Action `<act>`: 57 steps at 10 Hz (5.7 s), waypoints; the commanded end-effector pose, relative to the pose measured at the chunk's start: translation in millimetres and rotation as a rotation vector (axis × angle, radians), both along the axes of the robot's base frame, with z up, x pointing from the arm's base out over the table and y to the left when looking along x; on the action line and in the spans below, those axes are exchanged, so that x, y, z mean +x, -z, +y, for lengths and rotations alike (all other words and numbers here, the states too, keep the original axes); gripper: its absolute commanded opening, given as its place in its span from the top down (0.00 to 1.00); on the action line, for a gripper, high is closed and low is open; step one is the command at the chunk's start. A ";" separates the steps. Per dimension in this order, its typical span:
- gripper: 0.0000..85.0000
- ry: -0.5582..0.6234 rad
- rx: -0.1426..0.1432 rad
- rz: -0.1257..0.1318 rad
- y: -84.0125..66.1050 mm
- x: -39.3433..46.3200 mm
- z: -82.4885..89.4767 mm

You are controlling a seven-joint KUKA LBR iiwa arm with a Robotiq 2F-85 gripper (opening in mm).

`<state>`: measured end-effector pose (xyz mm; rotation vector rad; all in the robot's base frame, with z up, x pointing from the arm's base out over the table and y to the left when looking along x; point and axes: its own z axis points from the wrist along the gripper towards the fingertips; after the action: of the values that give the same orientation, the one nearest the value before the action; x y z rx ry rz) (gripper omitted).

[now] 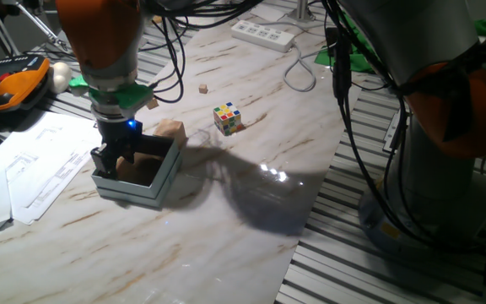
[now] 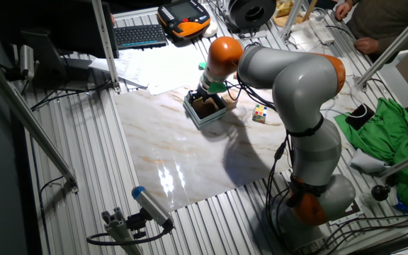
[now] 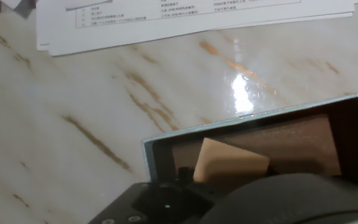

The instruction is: Take everything out of the gift box

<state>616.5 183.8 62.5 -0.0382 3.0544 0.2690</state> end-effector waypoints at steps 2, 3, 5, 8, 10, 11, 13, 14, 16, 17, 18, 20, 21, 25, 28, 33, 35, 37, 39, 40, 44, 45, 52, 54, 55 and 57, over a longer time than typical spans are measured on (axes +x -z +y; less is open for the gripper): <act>1.00 -0.006 0.003 0.004 -9.1 0.4 -0.8; 1.00 -0.001 0.006 0.004 -10.1 -0.2 -0.9; 0.60 0.027 -0.003 0.007 -9.5 0.6 -1.2; 0.20 0.077 -0.027 0.012 -10.9 -0.9 0.0; 0.20 0.096 -0.019 0.018 -10.3 -1.5 0.9; 0.20 0.108 -0.018 0.015 -8.2 -3.3 2.9; 0.20 0.123 -0.018 0.007 -3.5 -7.0 6.6; 0.20 0.124 -0.016 0.007 -2.5 -7.6 7.3; 0.20 0.122 -0.016 0.002 -1.1 -7.6 7.8; 0.20 0.121 -0.016 -0.004 1.1 -7.4 8.4; 0.20 0.122 -0.016 -0.009 2.9 -7.0 8.7; 0.20 0.122 -0.017 -0.018 4.5 -5.8 8.1; 0.20 0.120 -0.020 -0.022 4.6 -4.7 7.2; 0.20 0.112 -0.022 -0.025 3.1 0.5 3.3; 0.20 0.113 -0.020 -0.029 4.3 0.3 4.4; 0.20 0.120 -0.022 -0.017 2.1 -4.6 7.2; 0.20 0.134 -0.021 -0.037 8.6 -10.4 12.0; 0.20 0.133 -0.020 -0.049 14.3 -6.2 10.8; 0.20 0.120 -0.020 -0.047 12.5 1.4 6.1; 0.20 0.118 -0.019 -0.044 11.5 3.0 5.1; 0.60 0.083 -0.011 -0.043 12.8 2.9 5.5; 0.60 0.068 -0.011 -0.045 12.6 3.1 5.4; 1.00 -0.031 -0.004 -0.010 -8.3 2.2 -1.4; 1.00 -0.040 0.006 0.007 -28.0 0.5 -10.3; 1.00 -0.040 0.006 0.007 -39.8 -1.0 -17.0; 1.00 -0.065 -0.007 0.006 -53.9 -1.2 -32.9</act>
<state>615.9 150.0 117.5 -0.1412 3.0636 0.2630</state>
